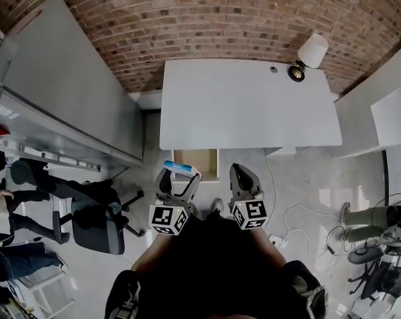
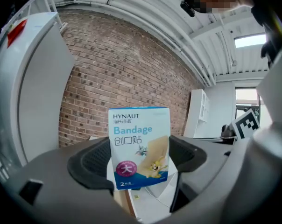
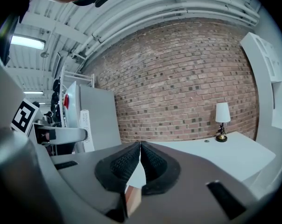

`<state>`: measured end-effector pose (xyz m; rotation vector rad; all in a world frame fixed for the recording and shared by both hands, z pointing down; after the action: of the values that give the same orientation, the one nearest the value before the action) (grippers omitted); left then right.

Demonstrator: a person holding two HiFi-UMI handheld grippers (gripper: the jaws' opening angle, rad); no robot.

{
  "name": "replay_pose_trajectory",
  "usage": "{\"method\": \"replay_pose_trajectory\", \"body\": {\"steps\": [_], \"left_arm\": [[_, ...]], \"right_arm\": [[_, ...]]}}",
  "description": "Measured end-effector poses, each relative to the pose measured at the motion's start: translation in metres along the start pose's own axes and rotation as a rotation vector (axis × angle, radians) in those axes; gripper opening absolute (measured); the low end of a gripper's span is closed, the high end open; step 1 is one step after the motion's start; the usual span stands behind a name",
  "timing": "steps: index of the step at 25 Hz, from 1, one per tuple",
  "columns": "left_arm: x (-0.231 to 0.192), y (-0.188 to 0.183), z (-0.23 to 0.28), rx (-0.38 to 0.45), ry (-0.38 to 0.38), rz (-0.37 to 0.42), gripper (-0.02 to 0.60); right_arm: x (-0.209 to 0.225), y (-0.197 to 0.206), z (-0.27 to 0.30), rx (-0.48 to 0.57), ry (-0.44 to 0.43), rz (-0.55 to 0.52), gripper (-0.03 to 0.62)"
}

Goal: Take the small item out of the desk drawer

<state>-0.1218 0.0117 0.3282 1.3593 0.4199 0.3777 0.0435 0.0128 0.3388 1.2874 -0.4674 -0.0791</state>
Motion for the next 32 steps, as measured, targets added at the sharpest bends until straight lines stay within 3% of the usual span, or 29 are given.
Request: {"method": "replay_pose_trajectory", "body": {"steps": [32], "left_arm": [[-0.012,0.012,-0.006,-0.017,0.063,-0.016,0.394]], "right_arm": [[-0.023,0.010,0.001,-0.002,0.047,-0.035,0.026]]}}
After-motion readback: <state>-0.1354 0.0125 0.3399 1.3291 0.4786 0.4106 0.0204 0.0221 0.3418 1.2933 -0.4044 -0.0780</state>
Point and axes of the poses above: the fingertips, and each gripper's own axes: z forward along the fingers, x to its right, y out of its underside, the point moved 1 cm from there along -z, backward along the fingers, and after that the axes turned 9 degrees about z, right-handed, at the moved point
